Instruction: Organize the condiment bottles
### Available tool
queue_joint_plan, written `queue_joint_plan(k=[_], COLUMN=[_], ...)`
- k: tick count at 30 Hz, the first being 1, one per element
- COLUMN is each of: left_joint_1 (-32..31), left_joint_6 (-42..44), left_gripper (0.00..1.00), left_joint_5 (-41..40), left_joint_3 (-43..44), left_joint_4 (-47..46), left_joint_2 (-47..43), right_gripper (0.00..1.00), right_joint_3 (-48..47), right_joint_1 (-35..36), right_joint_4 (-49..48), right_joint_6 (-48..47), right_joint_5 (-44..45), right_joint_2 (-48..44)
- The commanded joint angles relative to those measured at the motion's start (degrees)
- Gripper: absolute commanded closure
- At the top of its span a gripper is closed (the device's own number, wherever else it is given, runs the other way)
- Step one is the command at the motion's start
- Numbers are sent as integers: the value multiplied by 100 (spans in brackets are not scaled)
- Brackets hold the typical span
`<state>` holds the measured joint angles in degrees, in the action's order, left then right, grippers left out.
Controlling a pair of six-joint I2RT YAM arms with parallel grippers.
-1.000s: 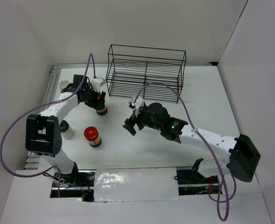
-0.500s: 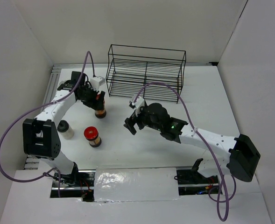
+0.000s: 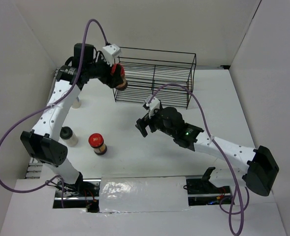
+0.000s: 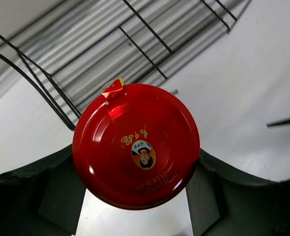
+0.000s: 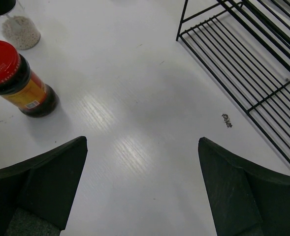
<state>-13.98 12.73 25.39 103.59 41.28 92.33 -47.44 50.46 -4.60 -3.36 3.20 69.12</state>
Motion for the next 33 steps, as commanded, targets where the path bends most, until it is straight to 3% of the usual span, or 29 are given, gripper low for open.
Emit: queue_joint_plan(k=[1, 7, 17, 28, 30, 33], left_joint_1=[18, -79, -105, 70, 132, 228], left_joint_6=[-376, -500, -500, -772, -868, -1044], left_gripper=[100, 100, 100, 100, 95, 72], left_joint_5=[-296, -692, -992, -860, -782, -562], left_joint_3=[774, 1724, 1910, 2271, 2350, 2429], left_joint_4=[-1041, -1139, -1737, -1359, -1255, -1149], left_joint_2=[485, 1435, 1999, 2693, 2798, 2904], right_gripper=[0, 0, 0, 0, 0, 0], right_joint_3=[68, 200, 253, 121, 51, -37], right_joint_1=[-18, 8, 34, 70, 78, 70], right_joint_4=[82, 144, 337, 346, 355, 390], right_joint_6=[177, 318, 474, 467, 459, 450], right_joint_5=[110, 189, 383, 234, 199, 198], right_joint_2=[-162, -276, -400, -66, 22, 119])
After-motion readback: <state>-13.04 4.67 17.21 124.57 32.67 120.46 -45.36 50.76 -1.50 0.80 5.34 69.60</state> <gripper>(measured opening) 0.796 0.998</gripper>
